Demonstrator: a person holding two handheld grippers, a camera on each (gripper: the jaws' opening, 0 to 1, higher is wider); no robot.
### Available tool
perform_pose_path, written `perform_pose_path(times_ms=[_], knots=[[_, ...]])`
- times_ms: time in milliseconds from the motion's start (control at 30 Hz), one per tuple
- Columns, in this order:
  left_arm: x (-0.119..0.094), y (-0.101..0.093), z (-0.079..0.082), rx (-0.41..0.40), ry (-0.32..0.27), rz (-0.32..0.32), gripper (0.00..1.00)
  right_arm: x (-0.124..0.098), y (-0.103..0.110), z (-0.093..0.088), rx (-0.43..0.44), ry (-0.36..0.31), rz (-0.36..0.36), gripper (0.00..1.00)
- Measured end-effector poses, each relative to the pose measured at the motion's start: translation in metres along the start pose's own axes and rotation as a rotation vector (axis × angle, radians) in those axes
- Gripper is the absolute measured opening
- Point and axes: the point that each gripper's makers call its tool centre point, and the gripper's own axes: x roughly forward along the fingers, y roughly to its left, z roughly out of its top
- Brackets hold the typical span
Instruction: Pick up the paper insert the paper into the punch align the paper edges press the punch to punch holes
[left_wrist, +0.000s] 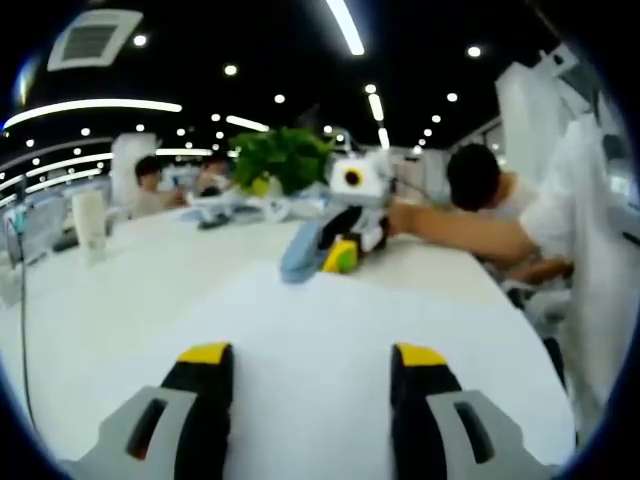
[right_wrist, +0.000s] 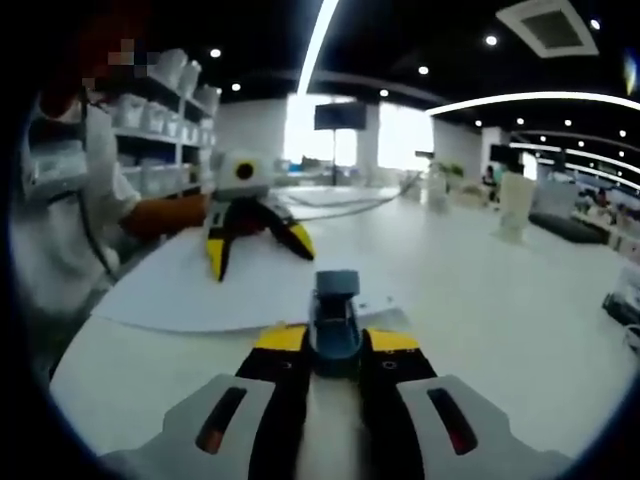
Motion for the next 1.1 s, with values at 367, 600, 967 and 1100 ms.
perform_pose_path(times_ms=[367,600,967,1100], knots=[[0.0005,0.0001,0.0003,0.000,0.000,-0.001,0.64,-0.0002,0.0008,0.0003,-0.005,0.000,0.001,0.23],[0.0007,-0.0004,0.0005,0.000,0.000,-0.001,0.64,-0.0006,0.0024,0.0011,-0.005,-0.003,0.005,0.23],[0.0010,0.0000,0.0007,0.000,0.000,-0.001,0.64,-0.0015,0.0044,0.0004,-0.008,0.001,0.019,0.23],[0.0011,0.0003,0.0007,0.000,0.000,-0.001,0.64,-0.0016,0.0052,0.0003,-0.009,0.001,0.023,0.23]])
